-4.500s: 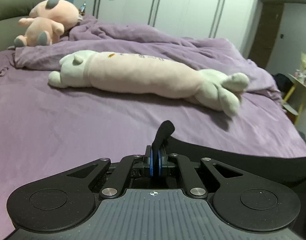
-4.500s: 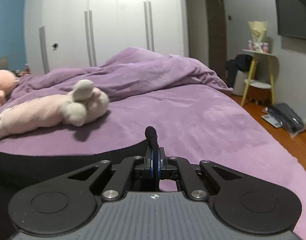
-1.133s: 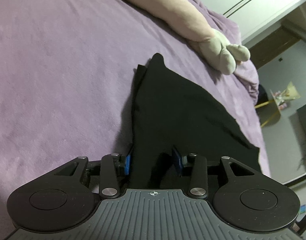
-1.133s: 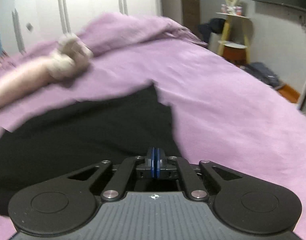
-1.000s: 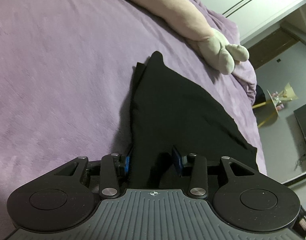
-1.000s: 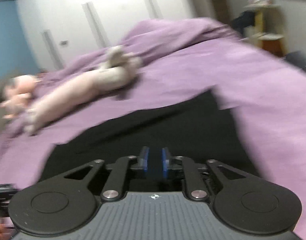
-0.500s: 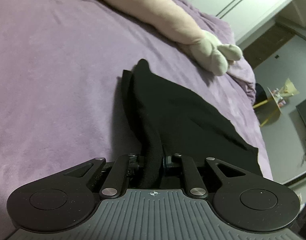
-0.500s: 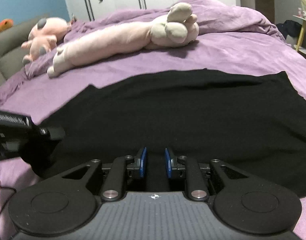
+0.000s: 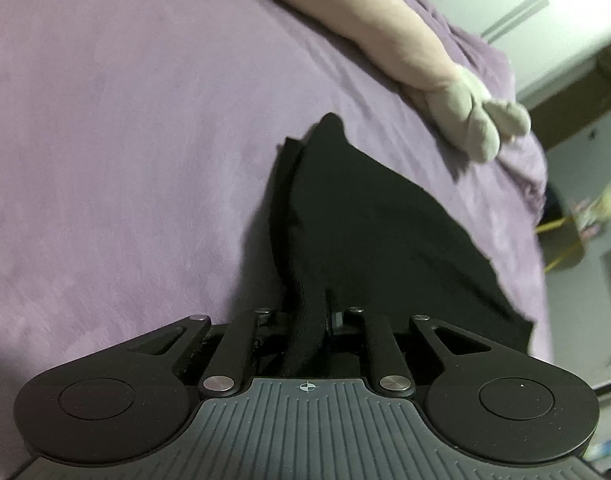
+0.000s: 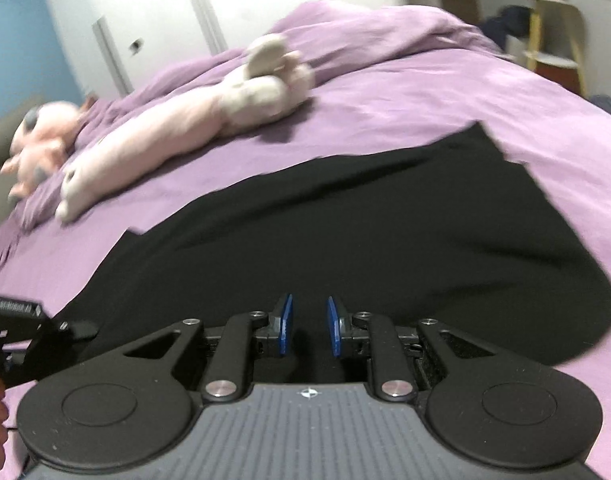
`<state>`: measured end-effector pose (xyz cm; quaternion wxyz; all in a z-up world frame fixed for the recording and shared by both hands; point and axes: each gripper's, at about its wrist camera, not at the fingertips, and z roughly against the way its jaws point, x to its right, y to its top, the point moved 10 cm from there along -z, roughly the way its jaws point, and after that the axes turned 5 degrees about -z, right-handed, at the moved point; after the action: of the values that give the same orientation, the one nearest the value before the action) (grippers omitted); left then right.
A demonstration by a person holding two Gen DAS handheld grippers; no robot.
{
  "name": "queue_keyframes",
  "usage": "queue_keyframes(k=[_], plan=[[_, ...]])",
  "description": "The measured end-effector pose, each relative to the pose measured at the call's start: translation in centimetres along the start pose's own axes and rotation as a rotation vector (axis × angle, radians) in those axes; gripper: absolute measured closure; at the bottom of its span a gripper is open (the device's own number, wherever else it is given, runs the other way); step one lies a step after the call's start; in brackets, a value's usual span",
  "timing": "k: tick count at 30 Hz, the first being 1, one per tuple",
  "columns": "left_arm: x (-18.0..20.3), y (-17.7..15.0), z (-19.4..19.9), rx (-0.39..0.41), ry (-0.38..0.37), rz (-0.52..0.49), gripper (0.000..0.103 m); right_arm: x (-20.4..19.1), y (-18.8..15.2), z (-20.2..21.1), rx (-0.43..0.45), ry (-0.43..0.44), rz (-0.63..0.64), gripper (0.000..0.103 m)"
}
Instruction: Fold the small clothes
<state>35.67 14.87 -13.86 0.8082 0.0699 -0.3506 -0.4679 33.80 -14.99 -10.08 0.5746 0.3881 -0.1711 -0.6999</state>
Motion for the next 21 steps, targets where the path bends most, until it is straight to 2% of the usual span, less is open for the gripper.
queue_keyframes(k=[2, 3, 5, 10, 14, 16, 19, 21], plan=[[1.9, 0.1, 0.4, 0.015, 0.066, -0.095, 0.089, 1.7, 0.4, 0.5, 0.013, -0.027, -0.027, 0.085], [3.1, 0.1, 0.6, 0.023, 0.075, -0.145, 0.089, 2.4, 0.6, 0.6, 0.015, -0.037, -0.037, 0.085], [6.4, -0.5, 0.7, 0.029, 0.052, -0.228, 0.089, 3.8, 0.7, 0.9, 0.020, -0.054, -0.068, 0.085], [13.7, -2.5, -0.2, 0.037, -0.045, -0.353, 0.089, 5.6, 0.9, 1.4, 0.032, -0.069, -0.111, 0.085], [17.4, -5.7, -2.5, -0.023, -0.065, -0.456, 0.088, 6.5, 1.2, 1.7, 0.038, -0.078, -0.115, 0.085], [17.4, -7.3, -3.9, -0.062, -0.054, -0.460, 0.085, 7.0, 1.3, 1.8, 0.038, -0.079, -0.121, 0.085], [16.5, -8.9, -4.4, -0.103, -0.146, -0.397, 0.073, 7.5, 1.4, 1.8, 0.033, -0.076, -0.130, 0.085], [16.1, -9.3, -3.1, -0.107, -0.190, -0.394, 0.072, 7.7, 1.3, 1.8, 0.028, -0.068, -0.134, 0.085]])
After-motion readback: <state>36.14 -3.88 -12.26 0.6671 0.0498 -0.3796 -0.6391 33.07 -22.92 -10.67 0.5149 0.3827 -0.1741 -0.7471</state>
